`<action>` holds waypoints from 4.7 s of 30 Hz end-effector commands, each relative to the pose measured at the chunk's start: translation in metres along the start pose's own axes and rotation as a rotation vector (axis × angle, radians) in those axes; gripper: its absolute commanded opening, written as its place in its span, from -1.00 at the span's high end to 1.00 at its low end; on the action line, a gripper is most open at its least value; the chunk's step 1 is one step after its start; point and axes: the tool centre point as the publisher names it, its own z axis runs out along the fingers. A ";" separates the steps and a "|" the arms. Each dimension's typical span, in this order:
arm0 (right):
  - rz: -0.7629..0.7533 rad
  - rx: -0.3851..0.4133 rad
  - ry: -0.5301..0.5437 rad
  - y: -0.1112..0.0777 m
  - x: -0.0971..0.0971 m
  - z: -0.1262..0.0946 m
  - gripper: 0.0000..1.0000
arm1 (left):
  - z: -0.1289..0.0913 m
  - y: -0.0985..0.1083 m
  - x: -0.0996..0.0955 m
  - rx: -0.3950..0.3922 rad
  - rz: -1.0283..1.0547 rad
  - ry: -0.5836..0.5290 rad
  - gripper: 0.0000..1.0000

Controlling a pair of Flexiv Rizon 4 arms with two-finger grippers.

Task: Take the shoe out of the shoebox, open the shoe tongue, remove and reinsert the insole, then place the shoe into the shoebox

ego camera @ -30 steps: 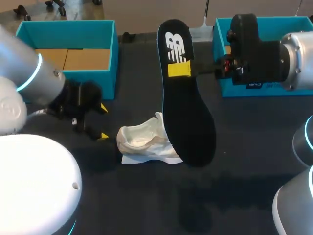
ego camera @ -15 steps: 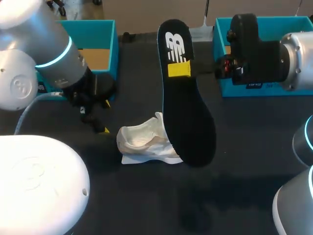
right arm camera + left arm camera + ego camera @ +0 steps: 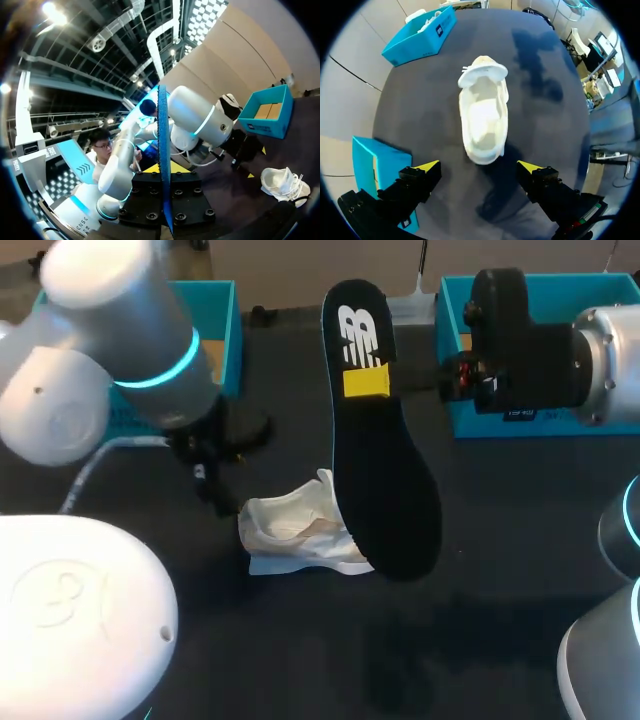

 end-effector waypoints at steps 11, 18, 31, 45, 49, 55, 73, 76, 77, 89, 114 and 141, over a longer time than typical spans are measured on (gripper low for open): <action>0.001 -0.001 0.000 0.000 -0.001 0.004 1.00 | 0.036 -0.040 -0.009 -0.069 -0.014 0.010 -1.00; 0.001 -0.001 0.000 0.000 -0.001 0.004 1.00 | 0.046 -0.043 -0.006 -0.090 -0.011 0.011 -1.00; 0.001 -0.001 0.000 0.000 -0.001 0.004 1.00 | 0.036 -0.032 -0.001 -0.108 -0.048 -0.007 -1.00; 0.001 -0.001 0.000 0.000 -0.001 0.004 1.00 | 0.030 -0.016 0.002 -0.179 -0.017 -0.012 -1.00; 0.001 -0.001 0.000 0.000 -0.001 0.004 1.00 | 0.025 -0.007 0.000 -0.188 -0.036 -0.026 -1.00; 0.001 -0.001 0.000 0.000 -0.001 0.004 1.00 | 0.025 -0.006 0.001 -0.191 -0.036 -0.026 -1.00; 0.001 -0.001 0.000 0.000 -0.001 0.004 1.00 | 0.034 -0.018 -0.013 -0.150 0.002 -0.035 -1.00; 0.001 -0.001 0.000 0.000 -0.001 0.004 1.00 | 0.038 -0.023 -0.016 -0.144 0.022 -0.036 -1.00; 0.001 -0.001 0.000 0.000 -0.001 0.004 1.00 | 0.040 -0.025 -0.017 -0.142 0.022 -0.035 -1.00; 0.001 -0.001 0.000 0.000 -0.001 0.004 1.00 | 0.061 -0.051 -0.029 -0.078 0.035 -0.026 -1.00; 0.001 -0.001 0.000 0.000 -0.001 0.004 1.00 | 0.120 -0.091 -0.028 -0.004 0.054 0.001 -0.15; 0.001 -0.001 0.000 0.000 -0.001 0.004 1.00 | 0.146 -0.087 -0.013 -0.026 0.022 0.079 0.94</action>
